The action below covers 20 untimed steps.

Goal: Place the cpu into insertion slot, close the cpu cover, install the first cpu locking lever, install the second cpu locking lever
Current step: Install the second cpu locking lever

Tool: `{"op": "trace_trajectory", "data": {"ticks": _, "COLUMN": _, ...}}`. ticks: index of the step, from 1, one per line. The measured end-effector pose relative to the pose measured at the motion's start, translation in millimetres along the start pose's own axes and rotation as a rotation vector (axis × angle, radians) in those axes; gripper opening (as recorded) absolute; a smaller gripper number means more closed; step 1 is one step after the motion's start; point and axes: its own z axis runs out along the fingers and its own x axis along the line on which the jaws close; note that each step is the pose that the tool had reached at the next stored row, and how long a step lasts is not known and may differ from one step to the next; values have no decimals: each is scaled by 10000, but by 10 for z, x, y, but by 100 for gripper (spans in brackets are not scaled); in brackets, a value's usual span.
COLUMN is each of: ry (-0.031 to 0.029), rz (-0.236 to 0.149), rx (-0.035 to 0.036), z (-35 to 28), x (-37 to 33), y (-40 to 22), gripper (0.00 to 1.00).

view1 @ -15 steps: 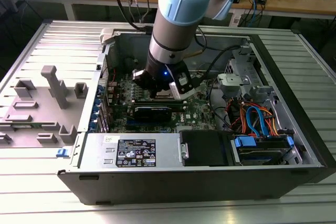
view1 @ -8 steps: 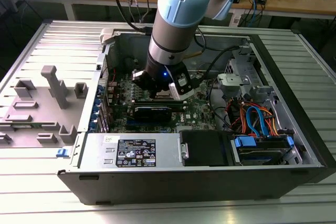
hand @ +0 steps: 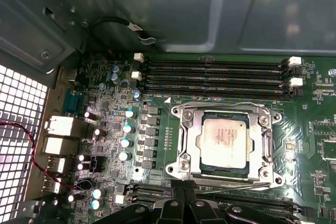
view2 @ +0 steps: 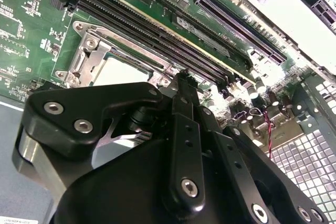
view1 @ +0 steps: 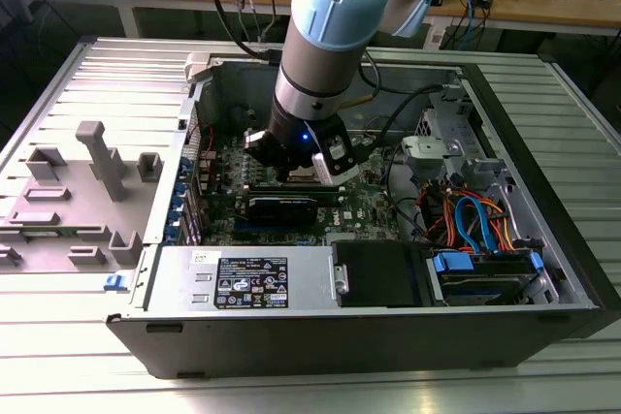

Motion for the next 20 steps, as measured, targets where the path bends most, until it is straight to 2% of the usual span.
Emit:
{"op": "trace_trajectory", "data": {"ticks": 4, "ry": 1, "rz": -3, "rx": -5, "z": -3, "x": -3, "y": -12, "gripper": 11}}
{"op": "trace_trajectory", "data": {"ticks": 8, "ry": 26, "rz": -16, "rx": -12, "z": -11, "x": -48, "y": -21, "gripper": 11}}
{"op": "trace_trajectory", "data": {"ticks": 9, "ry": 28, "rz": -28, "rx": -28, "z": -12, "x": -47, "y": -24, "gripper": 11}}
{"op": "trace_trajectory", "data": {"ticks": 11, "ry": 32, "rz": -94, "rx": -131, "z": -13, "x": -40, "y": -34, "gripper": 11}}
{"op": "trace_trajectory", "data": {"ticks": 15, "ry": 41, "rz": -193, "rx": -264, "z": 8, "x": 8, "y": -40, "gripper": 11}}
{"op": "trace_trajectory", "data": {"ticks": 18, "ry": 52, "rz": -249, "rx": -283, "z": 49, "x": 6, "y": -67, "gripper": 11}}
{"op": "trace_trajectory", "data": {"ticks": 20, "ry": 64, "rz": -314, "rx": -318, "z": 99, "x": 26, "y": -76, "gripper": 11}}
